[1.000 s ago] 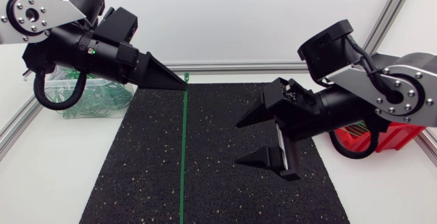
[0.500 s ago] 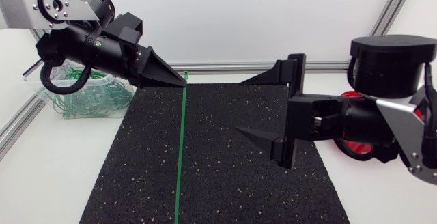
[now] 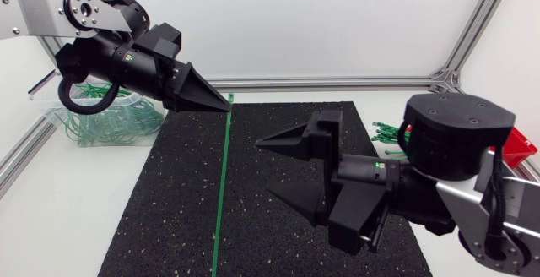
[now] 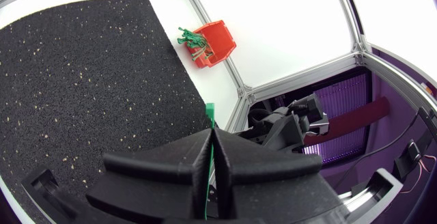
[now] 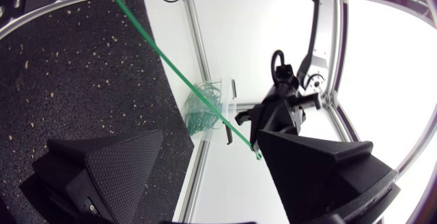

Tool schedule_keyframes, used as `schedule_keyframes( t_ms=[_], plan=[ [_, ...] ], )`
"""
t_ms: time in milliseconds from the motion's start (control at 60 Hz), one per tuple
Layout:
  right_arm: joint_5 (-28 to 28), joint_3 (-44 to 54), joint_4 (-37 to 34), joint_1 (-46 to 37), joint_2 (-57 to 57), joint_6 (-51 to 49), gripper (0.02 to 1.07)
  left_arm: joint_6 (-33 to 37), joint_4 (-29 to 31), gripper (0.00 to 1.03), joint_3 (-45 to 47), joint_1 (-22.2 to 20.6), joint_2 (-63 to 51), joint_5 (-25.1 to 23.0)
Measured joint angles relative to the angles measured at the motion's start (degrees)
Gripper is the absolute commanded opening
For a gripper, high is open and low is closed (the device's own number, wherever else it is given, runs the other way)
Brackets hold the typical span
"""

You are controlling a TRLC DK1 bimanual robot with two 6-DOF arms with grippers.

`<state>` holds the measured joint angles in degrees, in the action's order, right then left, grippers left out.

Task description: Take a green cable tie from the red box, thread the tail through the head to close it, then place it in the transparent bin on the left.

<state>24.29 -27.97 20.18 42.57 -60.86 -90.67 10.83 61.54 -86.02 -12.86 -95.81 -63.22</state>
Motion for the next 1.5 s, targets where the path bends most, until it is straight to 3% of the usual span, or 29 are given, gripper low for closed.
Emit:
schedule_keyframes(
  t_ms=[267,433,633,700,883,967,1033,1367,1500],
  plan=[
    [2.2,2.2,4.1,4.4,-6.6,-14.7,1.03,3.7,5.3,0.04,-2.0,0.0,-3.2,0.0],
    [-0.7,4.1,4.5,11.2,-6.2,-16.4,1.03,4.3,6.0,0.04,-2.5,0.0,-4.0,-0.7],
    [-0.3,5.5,4.9,15.1,-5.5,-16.6,1.02,4.4,6.2,0.04,-3.7,-0.1,-5.8,-0.9],
    [-0.1,5.6,5.4,15.5,-5.5,-17.0,0.96,4.4,6.2,0.04,-3.7,-0.1,-6.2,-0.9],
    [0.8,6.1,10.3,17.7,-7.5,-17.4,0.92,4.4,6.2,0.04,-3.7,-0.6,-6.9,-1.1],
    [0.8,6.4,12.0,18.2,-9.6,-17.4,0.84,4.5,6.2,0.04,-3.7,-0.7,-7.1,-1.3],
    [0.8,6.8,13.1,18.6,-11.0,-17.4,0.83,4.5,6.2,0.04,-3.7,-0.8,-7.3,-1.5],
    [1.0,7.5,15.0,19.5,-13.1,-17.4,0.39,4.9,6.2,0.04,-3.7,-1.0,-8.1,-1.7],
    [1.0,7.5,15.3,20.3,-13.2,-17.4,0.38,4.9,6.2,0.04,-3.7,-1.6,-8.2,-1.8]
  ],
)
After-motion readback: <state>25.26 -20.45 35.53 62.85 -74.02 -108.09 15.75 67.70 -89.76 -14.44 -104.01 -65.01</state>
